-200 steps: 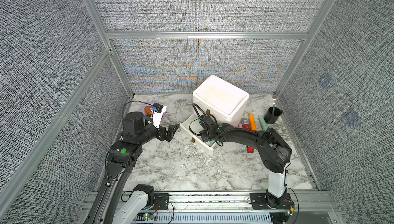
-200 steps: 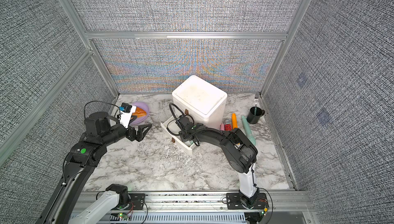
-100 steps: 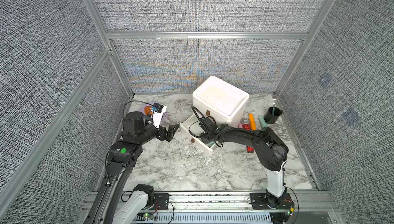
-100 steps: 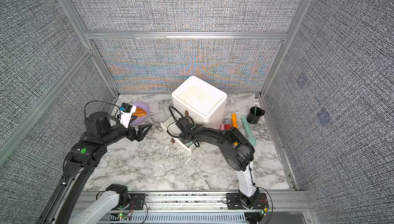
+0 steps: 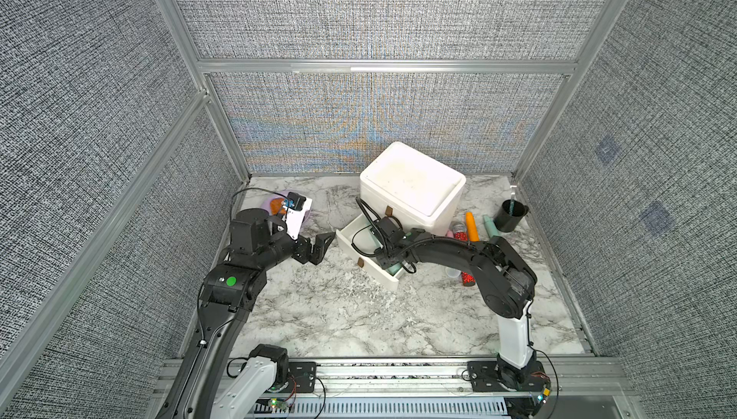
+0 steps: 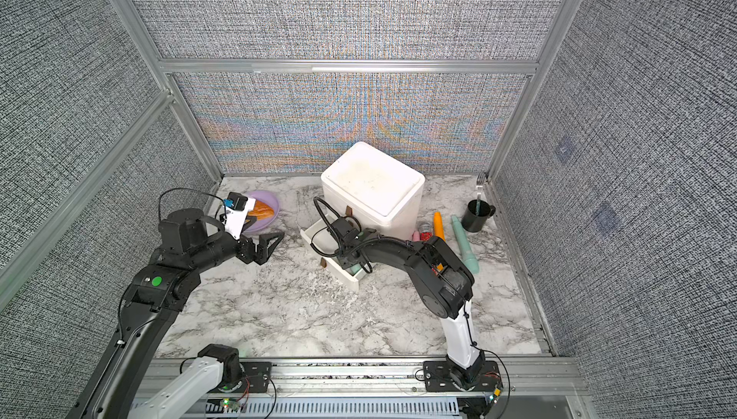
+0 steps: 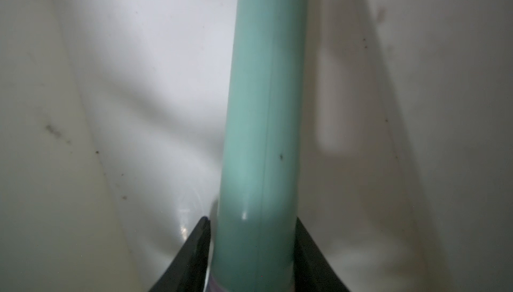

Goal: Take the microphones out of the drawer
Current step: Pick up the microphone from the drawer.

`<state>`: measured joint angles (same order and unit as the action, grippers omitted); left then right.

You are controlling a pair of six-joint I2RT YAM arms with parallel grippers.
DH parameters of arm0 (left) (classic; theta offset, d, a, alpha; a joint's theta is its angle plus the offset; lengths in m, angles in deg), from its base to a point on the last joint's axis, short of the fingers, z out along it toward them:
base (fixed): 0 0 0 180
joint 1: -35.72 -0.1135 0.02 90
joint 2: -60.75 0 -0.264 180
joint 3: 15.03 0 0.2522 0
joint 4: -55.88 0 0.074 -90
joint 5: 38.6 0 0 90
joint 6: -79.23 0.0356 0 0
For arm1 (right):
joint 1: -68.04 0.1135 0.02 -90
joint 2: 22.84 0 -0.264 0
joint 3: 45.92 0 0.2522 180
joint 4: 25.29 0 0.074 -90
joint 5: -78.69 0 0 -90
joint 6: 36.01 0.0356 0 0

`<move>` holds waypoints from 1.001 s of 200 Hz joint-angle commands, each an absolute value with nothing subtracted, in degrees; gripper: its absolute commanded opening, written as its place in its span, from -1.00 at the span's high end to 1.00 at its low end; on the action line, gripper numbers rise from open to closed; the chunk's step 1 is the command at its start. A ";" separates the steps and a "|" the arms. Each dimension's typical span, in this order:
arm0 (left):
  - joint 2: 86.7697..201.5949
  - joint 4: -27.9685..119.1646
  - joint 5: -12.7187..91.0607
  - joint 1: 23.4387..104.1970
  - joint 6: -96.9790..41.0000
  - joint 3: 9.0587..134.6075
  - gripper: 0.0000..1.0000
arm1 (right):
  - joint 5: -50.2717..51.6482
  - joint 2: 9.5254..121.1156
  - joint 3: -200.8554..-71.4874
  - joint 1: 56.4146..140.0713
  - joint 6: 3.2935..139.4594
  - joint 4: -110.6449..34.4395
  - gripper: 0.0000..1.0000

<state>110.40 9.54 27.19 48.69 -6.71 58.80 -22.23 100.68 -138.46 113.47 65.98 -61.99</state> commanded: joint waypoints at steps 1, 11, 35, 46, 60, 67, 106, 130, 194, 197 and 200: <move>110.41 11.17 26.49 48.64 -6.37 59.07 -1.00 | -21.36 99.99 -138.85 113.24 62.91 -59.51 0.27; 110.50 11.14 26.45 48.62 -6.37 59.09 -1.00 | -20.09 99.69 -138.80 113.06 61.71 -59.15 0.34; 110.54 11.01 26.53 48.64 -6.29 59.11 -1.00 | -18.49 98.86 -138.38 113.04 59.09 -58.15 0.39; 110.50 11.02 26.64 48.55 -6.29 59.04 -1.00 | -17.78 98.80 -138.44 113.04 58.25 -58.28 0.40; 110.33 11.04 26.62 48.57 -6.20 58.94 -1.00 | -16.33 99.10 -138.93 113.04 56.92 -58.84 0.43; 110.32 11.03 26.63 48.55 -6.18 58.94 -1.00 | -16.00 99.43 -139.23 113.08 56.49 -59.28 0.44; 109.98 10.99 26.63 48.56 -6.18 58.90 -1.00 | -16.14 101.15 -140.44 112.95 56.08 -59.89 0.37; 109.71 10.99 26.71 48.56 -6.11 58.76 -1.00 | -16.45 102.53 -142.15 112.98 55.84 -60.54 0.14; 109.27 11.10 26.65 48.61 -6.00 58.58 -1.00 | -18.03 104.99 -145.59 113.04 54.70 -61.88 -0.23; 109.27 11.11 26.62 48.58 -6.02 58.58 -1.00 | -18.07 105.12 -145.72 113.04 54.65 -61.90 -0.23; 109.27 11.09 26.65 48.55 -6.02 58.63 -1.00 | -18.09 105.21 -145.73 113.04 54.66 -61.97 -0.23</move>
<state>109.40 9.56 27.22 48.65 -6.50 58.71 -17.75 104.72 -144.85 113.01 55.36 -62.76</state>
